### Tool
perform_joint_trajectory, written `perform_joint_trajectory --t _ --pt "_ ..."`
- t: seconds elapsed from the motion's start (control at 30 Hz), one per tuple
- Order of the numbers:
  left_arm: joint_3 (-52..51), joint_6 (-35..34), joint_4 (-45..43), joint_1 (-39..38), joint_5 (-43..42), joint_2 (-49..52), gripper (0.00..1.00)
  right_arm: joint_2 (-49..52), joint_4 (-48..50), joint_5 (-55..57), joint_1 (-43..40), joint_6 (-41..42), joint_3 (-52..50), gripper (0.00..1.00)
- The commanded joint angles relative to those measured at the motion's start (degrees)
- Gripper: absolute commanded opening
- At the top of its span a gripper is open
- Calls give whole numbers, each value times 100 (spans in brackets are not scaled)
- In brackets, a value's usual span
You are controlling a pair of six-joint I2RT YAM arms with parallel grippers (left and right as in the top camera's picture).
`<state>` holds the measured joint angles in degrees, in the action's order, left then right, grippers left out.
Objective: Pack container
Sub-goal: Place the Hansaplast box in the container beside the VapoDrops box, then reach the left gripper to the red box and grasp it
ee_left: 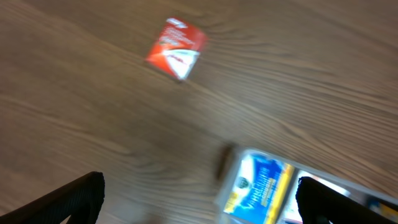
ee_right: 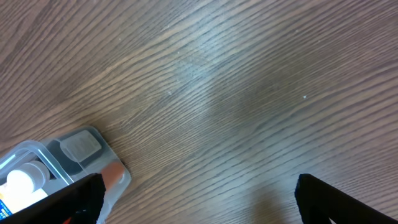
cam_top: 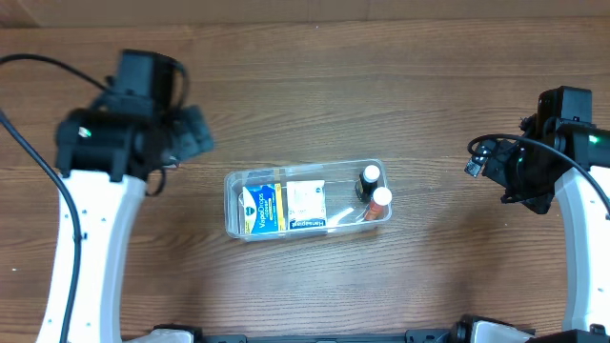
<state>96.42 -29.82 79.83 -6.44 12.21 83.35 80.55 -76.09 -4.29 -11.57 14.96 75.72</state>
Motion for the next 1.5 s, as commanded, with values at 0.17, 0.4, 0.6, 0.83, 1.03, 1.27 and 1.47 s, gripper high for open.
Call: perform_joint_trajectory --t 0.17,0.4,0.6,0.83,1.03,1.27,1.47 --pt "-61 608 -140 981 -330 354 100 643 221 -385 844 -2 -1154 80" --pt "-63 629 -111 981 -459 354 100 734 850 -1263 1482 -348 -1969 89" --pt "-63 654 -76 981 -459 354 100 734 1119 -1534 1998 -452 -1974 93" --pt "-63 671 -61 981 -455 354 100 734 1222 -1696 1998 -455 -1974 94" --pt "-63 673 -55 981 -455 354 100 734 1346 -1902 1998 -455 -1974 94" --pt "-63 680 -11 981 -455 354 100 734 1523 -1626 1996 -328 -1974 100" --pt "-63 2610 -1248 1600 -863 579 100 734 1158 -772 1141 57 -1246 100"
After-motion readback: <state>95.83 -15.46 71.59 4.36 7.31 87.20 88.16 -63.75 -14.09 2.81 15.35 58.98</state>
